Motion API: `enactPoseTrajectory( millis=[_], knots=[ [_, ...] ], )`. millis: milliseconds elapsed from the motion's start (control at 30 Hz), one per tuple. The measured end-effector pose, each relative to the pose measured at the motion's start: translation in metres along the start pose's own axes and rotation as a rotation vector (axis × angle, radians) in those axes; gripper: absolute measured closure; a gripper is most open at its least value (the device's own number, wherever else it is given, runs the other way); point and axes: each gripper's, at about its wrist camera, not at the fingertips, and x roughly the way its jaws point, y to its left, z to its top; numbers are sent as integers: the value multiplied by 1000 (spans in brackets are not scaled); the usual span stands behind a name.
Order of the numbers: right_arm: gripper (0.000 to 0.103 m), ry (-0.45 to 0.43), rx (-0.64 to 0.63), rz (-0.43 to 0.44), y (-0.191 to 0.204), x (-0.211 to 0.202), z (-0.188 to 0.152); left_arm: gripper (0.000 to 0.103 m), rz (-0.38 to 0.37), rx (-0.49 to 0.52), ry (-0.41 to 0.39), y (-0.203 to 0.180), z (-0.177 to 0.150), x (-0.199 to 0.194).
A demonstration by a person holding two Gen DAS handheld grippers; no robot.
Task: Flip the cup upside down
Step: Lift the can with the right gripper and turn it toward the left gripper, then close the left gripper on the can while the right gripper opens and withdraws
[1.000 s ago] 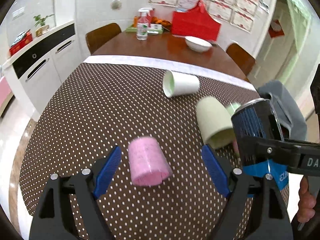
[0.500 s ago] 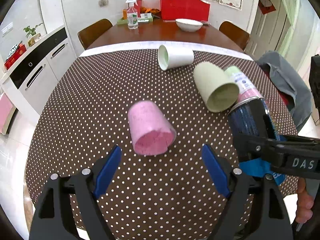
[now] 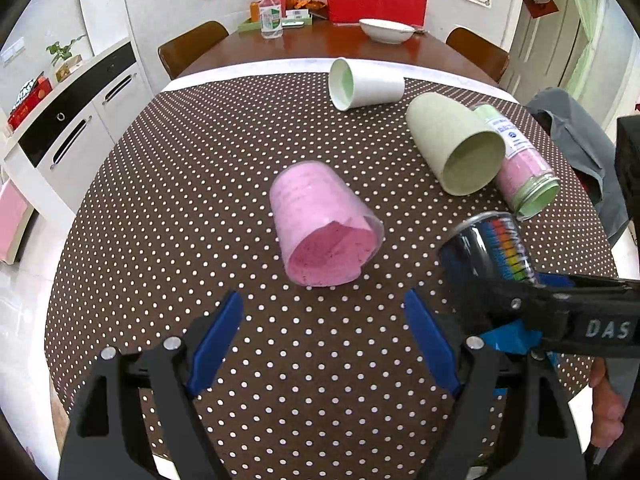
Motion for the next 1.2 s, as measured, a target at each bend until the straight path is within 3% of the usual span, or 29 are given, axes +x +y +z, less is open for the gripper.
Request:
enactPoseTrajectory(
  millis=[567,867,1200],
  knots=[
    [25,-49,-58,9,-18,-30,1,21,-52,-64,-21,-8,3,-14],
    [25,-90,-105,-5,-37,-57,10,21,-90,-83,-46,-36,10,-25],
    [25,-118,-129,-42,-79,-79,27,21,-120,-79,-12,-79,25,-10]
  ],
)
